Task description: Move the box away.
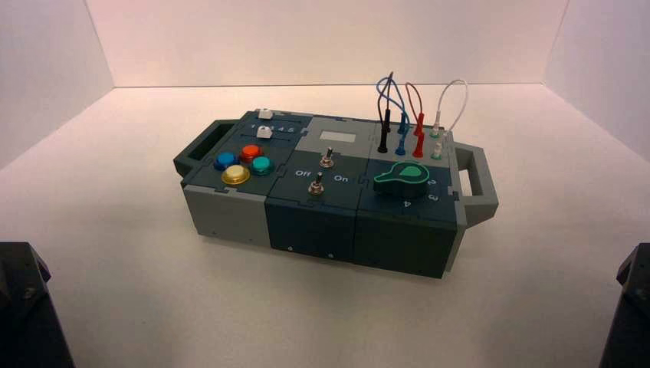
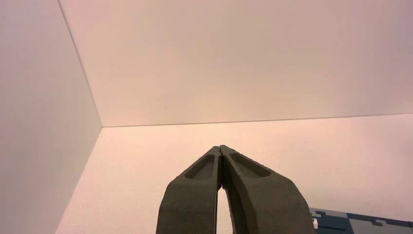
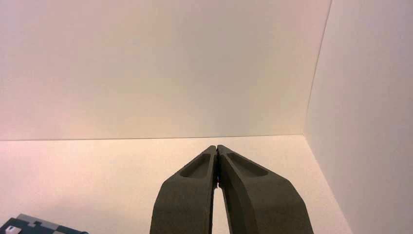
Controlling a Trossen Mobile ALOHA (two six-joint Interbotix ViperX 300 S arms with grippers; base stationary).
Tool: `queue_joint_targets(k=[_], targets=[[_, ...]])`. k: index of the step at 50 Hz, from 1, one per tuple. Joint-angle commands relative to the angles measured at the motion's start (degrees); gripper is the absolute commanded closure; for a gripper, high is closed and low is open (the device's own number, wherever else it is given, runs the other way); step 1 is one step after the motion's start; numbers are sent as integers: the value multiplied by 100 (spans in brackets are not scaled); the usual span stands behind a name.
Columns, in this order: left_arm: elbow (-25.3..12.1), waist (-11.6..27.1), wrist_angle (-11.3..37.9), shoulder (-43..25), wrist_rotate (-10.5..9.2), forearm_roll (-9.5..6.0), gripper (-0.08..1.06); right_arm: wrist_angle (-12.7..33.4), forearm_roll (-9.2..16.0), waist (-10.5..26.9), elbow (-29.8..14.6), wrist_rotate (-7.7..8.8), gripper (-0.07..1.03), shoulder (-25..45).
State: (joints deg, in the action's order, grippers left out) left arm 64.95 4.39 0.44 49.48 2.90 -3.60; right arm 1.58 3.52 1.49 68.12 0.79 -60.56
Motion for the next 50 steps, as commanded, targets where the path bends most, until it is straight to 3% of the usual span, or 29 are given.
queue_joint_targets(k=[1, 18, 23, 29, 40, 43, 50], targets=[[-97, 18, -70, -35, 0, 9, 101, -26, 9, 18, -105, -26, 99, 53], [-88, 18, -62, -35, 0, 9, 101, -9, 26, 18, -114, -35, 99, 62], [-141, 62, 158, -18, -53, -44, 101, 264, 132, 18, -167, -44, 99, 79], [-475, 308, 861, -149, -176, -79, 101, 870, 281, 53, -422, -44, 99, 255], [-1362, 879, 2813, -536, -211, -158, 101, 2522, 272, 105, -1239, 0, 99, 765], [-1652, 958, 3542, -765, -211, -229, 101, 3164, 272, 105, -1564, 79, 99, 1072], [-2136, 976, 4711, -1354, -211, -325, 101, 3990, 272, 237, -1995, 211, 98, 1740]])
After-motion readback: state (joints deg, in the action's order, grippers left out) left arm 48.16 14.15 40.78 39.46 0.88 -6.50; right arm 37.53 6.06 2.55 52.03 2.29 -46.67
